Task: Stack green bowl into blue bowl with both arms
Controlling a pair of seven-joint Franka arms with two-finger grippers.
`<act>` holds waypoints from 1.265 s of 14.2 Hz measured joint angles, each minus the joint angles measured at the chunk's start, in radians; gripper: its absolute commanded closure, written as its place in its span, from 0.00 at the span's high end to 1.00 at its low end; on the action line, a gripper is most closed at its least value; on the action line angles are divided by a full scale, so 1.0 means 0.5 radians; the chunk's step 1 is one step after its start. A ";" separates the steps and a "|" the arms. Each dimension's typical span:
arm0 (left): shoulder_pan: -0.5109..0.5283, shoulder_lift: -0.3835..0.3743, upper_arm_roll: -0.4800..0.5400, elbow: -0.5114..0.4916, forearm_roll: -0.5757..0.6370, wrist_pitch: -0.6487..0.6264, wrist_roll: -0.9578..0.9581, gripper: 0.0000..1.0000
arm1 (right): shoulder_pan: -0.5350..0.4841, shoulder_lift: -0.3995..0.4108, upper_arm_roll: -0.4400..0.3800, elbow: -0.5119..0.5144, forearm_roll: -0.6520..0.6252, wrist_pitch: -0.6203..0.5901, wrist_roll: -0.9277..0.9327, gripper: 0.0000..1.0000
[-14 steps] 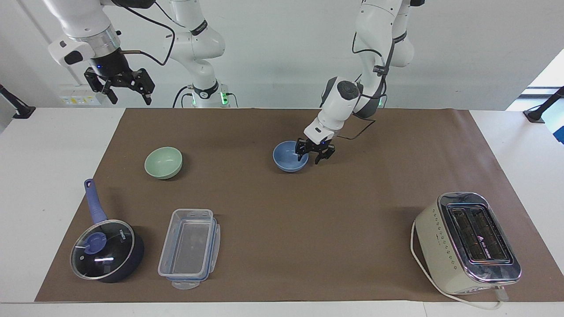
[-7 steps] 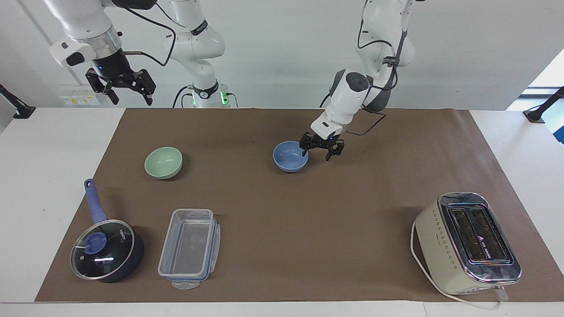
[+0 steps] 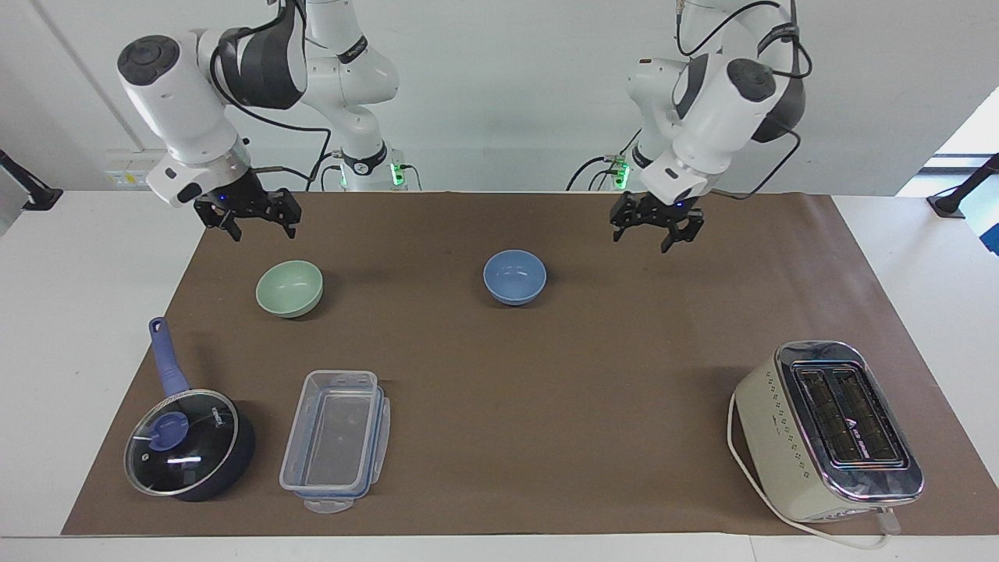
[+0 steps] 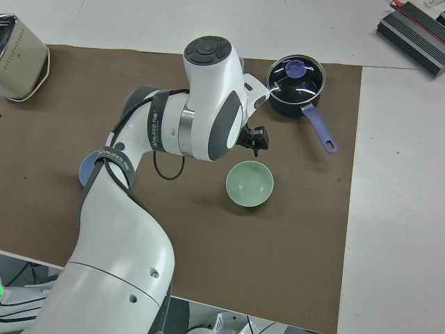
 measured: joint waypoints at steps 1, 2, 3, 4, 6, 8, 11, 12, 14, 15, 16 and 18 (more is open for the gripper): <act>0.034 0.002 -0.001 0.068 0.031 -0.032 0.030 1.00 | -0.043 0.018 -0.001 -0.066 0.000 0.095 -0.072 1.00; 0.060 0.006 0.000 0.139 0.070 -0.065 0.060 1.00 | -0.076 0.034 -0.001 -0.110 0.000 0.153 -0.124 1.00; 0.083 0.014 -0.001 0.216 0.103 -0.109 0.084 1.00 | -0.108 0.055 -0.001 -0.141 0.000 0.204 -0.175 1.00; 0.101 0.030 -0.001 0.297 0.127 -0.167 0.094 1.00 | -0.137 0.082 -0.001 -0.166 0.000 0.262 -0.231 1.00; 0.139 0.095 0.000 0.474 0.137 -0.332 0.099 1.00 | -0.174 0.151 -0.001 -0.214 0.000 0.358 -0.304 1.00; 0.159 0.189 0.002 0.652 0.137 -0.464 0.102 1.00 | -0.175 0.197 0.001 -0.245 0.000 0.391 -0.309 1.00; 0.169 0.315 0.002 0.854 0.138 -0.571 0.102 1.00 | -0.175 0.223 0.003 -0.268 0.000 0.425 -0.309 1.00; 0.173 0.342 0.002 0.890 0.138 -0.603 0.102 1.00 | -0.175 0.226 0.003 -0.271 0.000 0.428 -0.309 0.95; 0.175 0.377 0.000 0.931 0.138 -0.628 0.102 1.00 | -0.177 0.243 0.001 -0.276 0.019 0.455 -0.309 0.65; 0.175 0.379 -0.007 0.938 0.138 -0.629 0.102 1.00 | -0.178 0.251 0.001 -0.276 0.032 0.459 -0.309 0.43; 0.175 0.375 -0.016 0.942 0.138 -0.631 0.102 1.00 | -0.178 0.255 0.001 -0.276 0.041 0.460 -0.309 0.09; 0.175 0.366 -0.024 0.942 0.138 -0.639 0.102 1.00 | -0.179 0.258 0.000 -0.276 0.046 0.461 -0.307 0.00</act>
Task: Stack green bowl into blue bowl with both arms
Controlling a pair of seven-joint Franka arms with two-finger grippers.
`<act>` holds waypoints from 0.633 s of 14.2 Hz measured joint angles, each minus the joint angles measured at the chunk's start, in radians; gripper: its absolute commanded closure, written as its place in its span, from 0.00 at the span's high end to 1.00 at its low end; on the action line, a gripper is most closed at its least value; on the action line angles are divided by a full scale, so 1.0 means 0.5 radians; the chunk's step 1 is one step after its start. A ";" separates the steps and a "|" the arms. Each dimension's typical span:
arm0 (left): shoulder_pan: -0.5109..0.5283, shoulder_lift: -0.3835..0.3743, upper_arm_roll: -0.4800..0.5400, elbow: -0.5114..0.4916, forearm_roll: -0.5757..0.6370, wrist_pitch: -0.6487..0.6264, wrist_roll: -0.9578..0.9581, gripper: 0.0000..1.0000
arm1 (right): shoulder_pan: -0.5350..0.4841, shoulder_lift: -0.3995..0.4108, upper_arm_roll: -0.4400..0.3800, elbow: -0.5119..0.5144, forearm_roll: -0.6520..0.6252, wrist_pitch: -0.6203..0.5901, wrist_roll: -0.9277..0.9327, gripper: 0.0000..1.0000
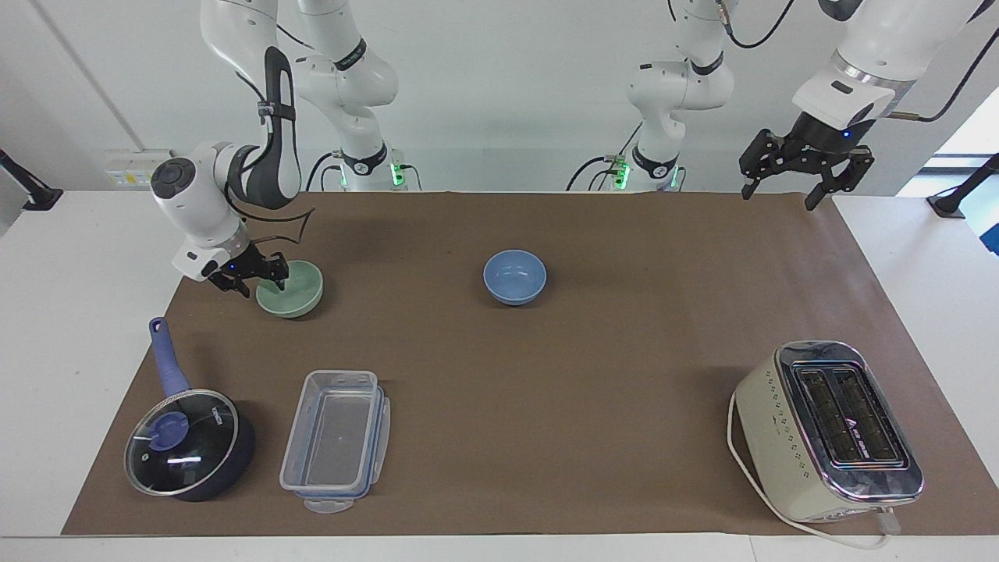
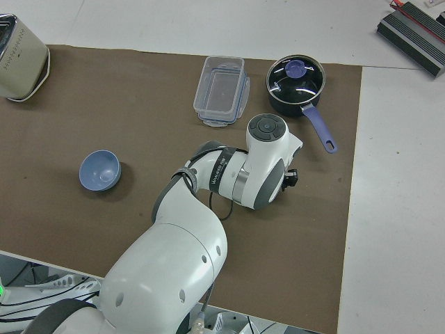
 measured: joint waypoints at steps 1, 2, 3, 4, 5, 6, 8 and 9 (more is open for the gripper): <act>0.000 -0.002 0.002 0.000 0.000 0.001 0.000 1.00 | -0.002 0.000 0.000 0.000 0.002 0.000 0.002 0.00; 0.000 -0.002 0.006 0.000 0.001 0.005 0.000 1.00 | -0.005 0.000 0.000 0.000 0.022 0.000 0.003 0.00; 0.000 -0.001 0.008 -0.001 0.002 0.008 0.000 1.00 | -0.007 0.001 0.000 0.003 0.058 0.000 0.003 0.00; 0.000 0.001 0.009 -0.002 0.002 0.011 0.001 1.00 | -0.007 0.003 0.000 0.007 0.082 0.001 0.003 0.00; 0.000 0.006 0.009 -0.003 0.003 0.012 0.001 1.00 | -0.007 0.003 0.001 0.017 0.108 0.001 0.003 0.00; 0.000 0.016 0.009 -0.003 0.003 0.018 0.002 1.00 | -0.006 -0.002 0.005 0.031 0.123 -0.008 -0.001 0.00; 0.000 0.037 0.010 -0.004 0.003 0.036 0.006 1.00 | -0.006 -0.004 0.005 0.076 0.123 -0.051 -0.002 0.00; 0.000 0.041 0.009 -0.004 0.003 0.039 0.019 1.00 | -0.006 -0.009 0.005 0.133 0.123 -0.141 -0.002 0.00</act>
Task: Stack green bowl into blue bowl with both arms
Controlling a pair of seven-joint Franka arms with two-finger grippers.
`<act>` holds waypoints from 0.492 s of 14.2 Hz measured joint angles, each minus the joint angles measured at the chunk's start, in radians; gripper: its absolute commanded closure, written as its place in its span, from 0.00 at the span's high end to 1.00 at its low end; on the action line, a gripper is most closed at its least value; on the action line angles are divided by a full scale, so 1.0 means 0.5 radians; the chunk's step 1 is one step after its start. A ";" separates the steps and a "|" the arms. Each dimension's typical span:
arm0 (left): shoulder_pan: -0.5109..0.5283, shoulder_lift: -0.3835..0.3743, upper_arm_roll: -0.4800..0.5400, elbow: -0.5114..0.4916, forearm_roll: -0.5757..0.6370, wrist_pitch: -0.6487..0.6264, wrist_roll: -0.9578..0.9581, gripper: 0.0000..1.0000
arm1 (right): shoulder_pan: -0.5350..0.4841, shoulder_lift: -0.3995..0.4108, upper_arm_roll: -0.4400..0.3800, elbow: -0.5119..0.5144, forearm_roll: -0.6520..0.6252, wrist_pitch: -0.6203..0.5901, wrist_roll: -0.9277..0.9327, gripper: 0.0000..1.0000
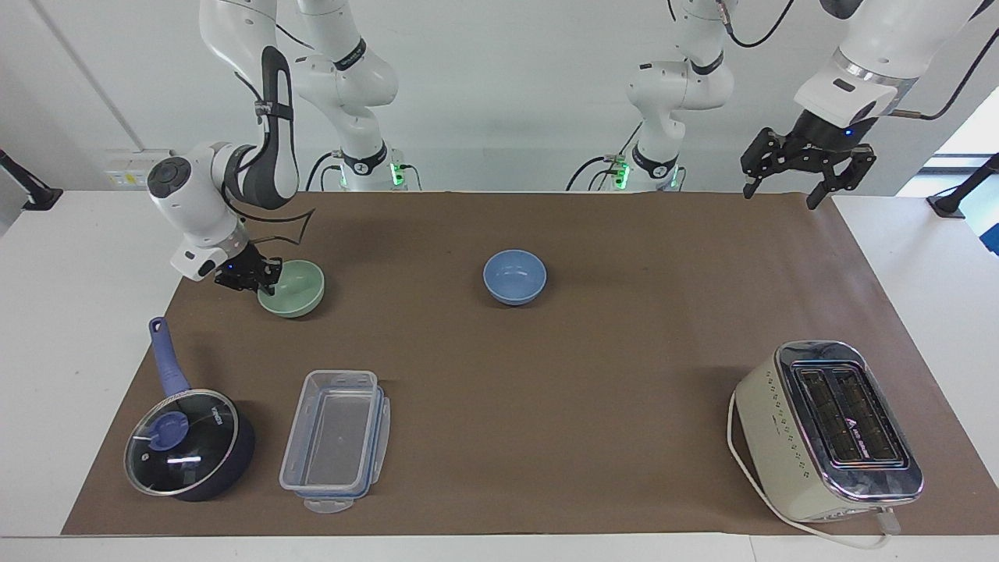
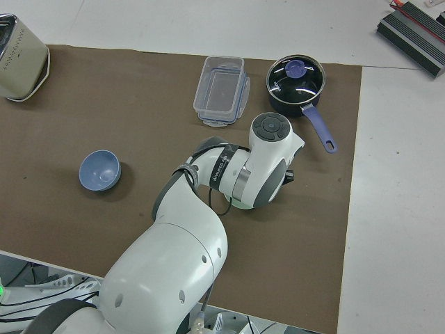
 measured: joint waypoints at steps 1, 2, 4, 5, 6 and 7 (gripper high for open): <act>0.000 -0.001 0.000 -0.002 0.000 -0.003 0.014 1.00 | 0.003 -0.016 0.001 0.083 0.002 -0.127 0.000 0.00; 0.000 -0.004 0.000 -0.009 0.000 -0.007 0.019 1.00 | 0.005 -0.039 0.002 0.168 0.013 -0.253 0.000 0.00; 0.000 -0.030 0.000 -0.063 0.000 -0.015 0.021 1.00 | 0.012 -0.091 0.008 0.322 0.065 -0.503 0.000 0.00; 0.000 -0.049 0.000 -0.093 0.000 -0.027 0.021 1.00 | 0.013 -0.111 0.017 0.387 0.101 -0.622 0.007 0.00; 0.000 -0.067 0.000 -0.116 0.000 -0.057 0.021 1.00 | 0.015 -0.122 0.036 0.442 0.131 -0.727 0.038 0.00; 0.000 -0.087 0.000 -0.136 0.000 -0.093 0.021 1.00 | 0.016 -0.127 0.067 0.492 0.149 -0.822 0.110 0.00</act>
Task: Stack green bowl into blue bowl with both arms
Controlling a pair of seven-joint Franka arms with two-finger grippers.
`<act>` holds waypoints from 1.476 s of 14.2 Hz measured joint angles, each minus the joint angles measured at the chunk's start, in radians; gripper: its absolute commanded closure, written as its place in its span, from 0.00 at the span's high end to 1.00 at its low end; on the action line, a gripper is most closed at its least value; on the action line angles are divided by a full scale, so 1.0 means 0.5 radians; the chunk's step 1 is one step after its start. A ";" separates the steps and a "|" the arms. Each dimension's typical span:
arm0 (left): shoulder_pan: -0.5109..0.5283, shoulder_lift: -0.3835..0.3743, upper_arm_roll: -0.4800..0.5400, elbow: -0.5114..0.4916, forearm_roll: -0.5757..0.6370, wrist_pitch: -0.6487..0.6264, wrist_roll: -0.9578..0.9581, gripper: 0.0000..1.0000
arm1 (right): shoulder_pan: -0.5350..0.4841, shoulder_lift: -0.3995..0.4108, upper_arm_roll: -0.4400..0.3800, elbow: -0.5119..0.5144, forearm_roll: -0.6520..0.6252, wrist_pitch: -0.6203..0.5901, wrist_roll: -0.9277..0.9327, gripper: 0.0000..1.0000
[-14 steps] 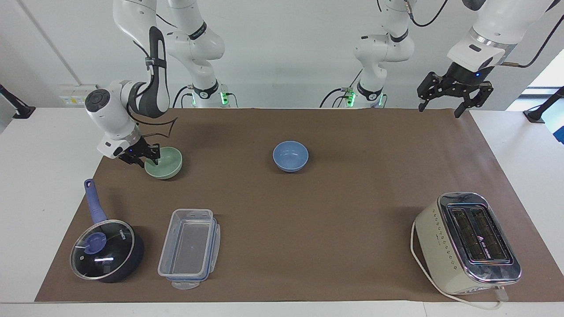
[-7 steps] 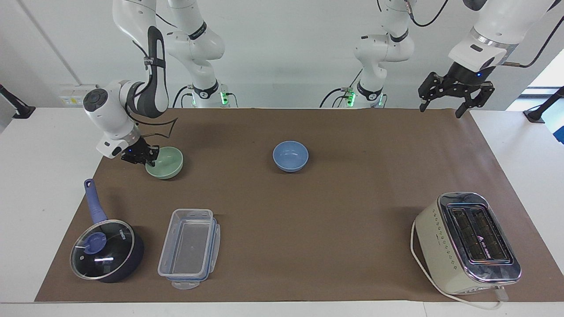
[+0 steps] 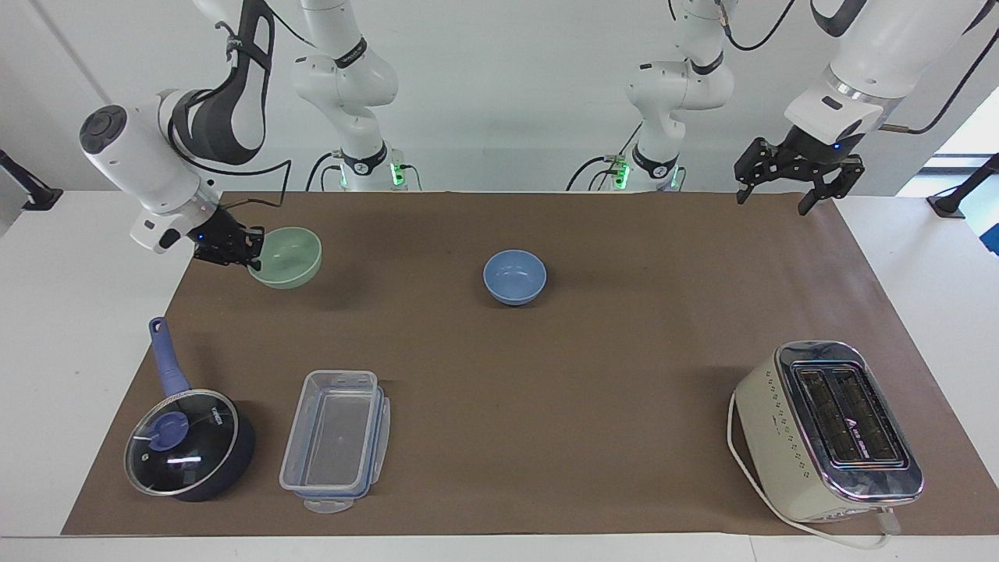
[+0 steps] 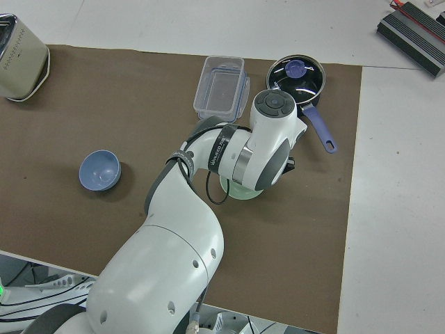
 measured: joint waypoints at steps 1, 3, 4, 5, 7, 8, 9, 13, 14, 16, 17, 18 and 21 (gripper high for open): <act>0.000 -0.021 0.000 -0.021 0.000 -0.014 0.000 1.00 | 0.001 -0.003 0.049 0.042 0.004 -0.067 0.089 0.00; 0.000 -0.057 0.000 -0.058 0.000 -0.020 0.000 1.00 | 0.007 -0.013 0.198 0.110 0.006 -0.149 0.328 0.00; 0.000 -0.067 0.001 -0.069 0.000 -0.021 0.000 1.00 | 0.013 -0.019 0.284 0.131 0.006 -0.171 0.456 0.00; 0.000 -0.071 0.001 -0.074 0.000 -0.021 0.000 1.00 | 0.021 -0.024 0.366 0.145 0.007 -0.182 0.578 0.00; 0.000 -0.072 0.001 -0.077 0.000 -0.022 0.000 1.00 | 0.052 -0.027 0.519 0.155 0.007 -0.183 0.829 0.00; 0.000 -0.072 0.001 -0.078 0.000 -0.022 0.000 1.00 | 0.092 -0.027 0.569 0.156 0.007 -0.181 0.950 0.00; 0.000 -0.072 0.001 -0.078 0.000 -0.022 0.000 1.00 | 0.154 -0.027 0.594 0.157 0.008 -0.173 1.071 0.00; 0.000 -0.072 0.001 -0.079 0.000 -0.022 0.000 1.00 | 0.521 0.032 0.609 0.154 0.071 0.046 1.599 0.00; 0.000 -0.072 0.001 -0.079 0.000 -0.022 0.000 1.00 | 0.622 0.063 0.612 0.154 0.072 0.109 1.726 0.00; 0.000 -0.072 0.001 -0.079 0.000 -0.022 0.000 1.00 | 0.781 0.116 0.616 0.154 0.072 0.180 1.908 0.00; 0.000 -0.072 0.001 -0.079 0.000 -0.022 0.000 1.00 | 0.826 0.133 0.616 0.154 0.072 0.193 1.965 0.00; 0.000 -0.072 0.001 -0.079 0.000 -0.022 0.000 1.00 | 0.860 0.151 0.616 0.152 0.073 0.223 2.012 0.00; 0.000 -0.072 0.001 -0.080 0.000 -0.022 0.000 1.00 | 0.917 0.213 0.615 0.133 0.073 0.301 2.064 0.00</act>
